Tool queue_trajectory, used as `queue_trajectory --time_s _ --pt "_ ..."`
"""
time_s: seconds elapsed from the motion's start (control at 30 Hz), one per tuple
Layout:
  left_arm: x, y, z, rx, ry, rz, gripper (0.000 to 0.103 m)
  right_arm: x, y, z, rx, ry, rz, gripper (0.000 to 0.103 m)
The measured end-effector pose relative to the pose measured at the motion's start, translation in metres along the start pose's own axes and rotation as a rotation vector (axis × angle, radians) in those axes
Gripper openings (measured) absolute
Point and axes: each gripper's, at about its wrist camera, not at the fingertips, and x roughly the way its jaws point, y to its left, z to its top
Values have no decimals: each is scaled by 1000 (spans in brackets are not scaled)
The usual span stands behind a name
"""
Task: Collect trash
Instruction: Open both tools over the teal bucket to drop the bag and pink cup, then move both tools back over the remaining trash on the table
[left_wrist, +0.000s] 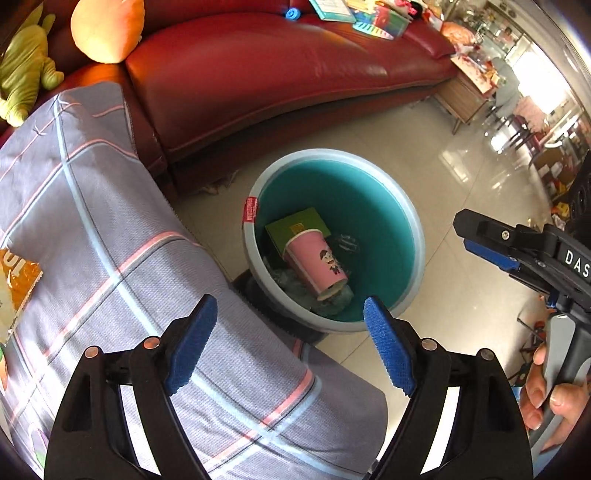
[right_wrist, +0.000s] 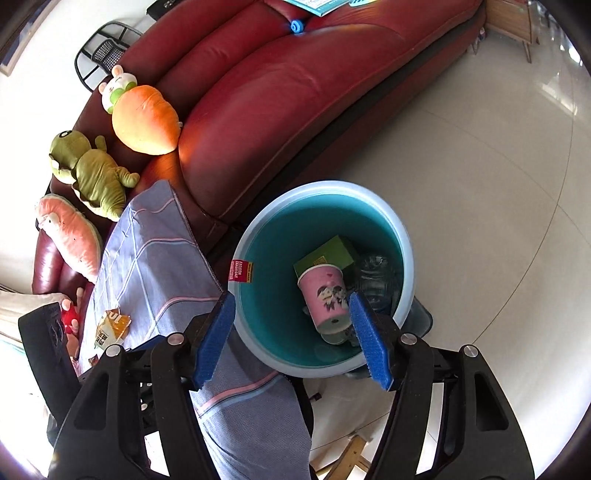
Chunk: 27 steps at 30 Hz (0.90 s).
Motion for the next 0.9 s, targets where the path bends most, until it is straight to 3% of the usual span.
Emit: queue_trajectory --time_s 0.27,0.57,0.9 --pt "-18 13 -15 -24 -25 4 90 -7 13 -10 -37 6 -38 76" --pt "-49 51 -43 -93 -63 18 91 -8 46 -31 -92 38 -43 80" --pt "-91 106 -81 -172 -115 48 91 0 109 -64 -189 94 -22 80"
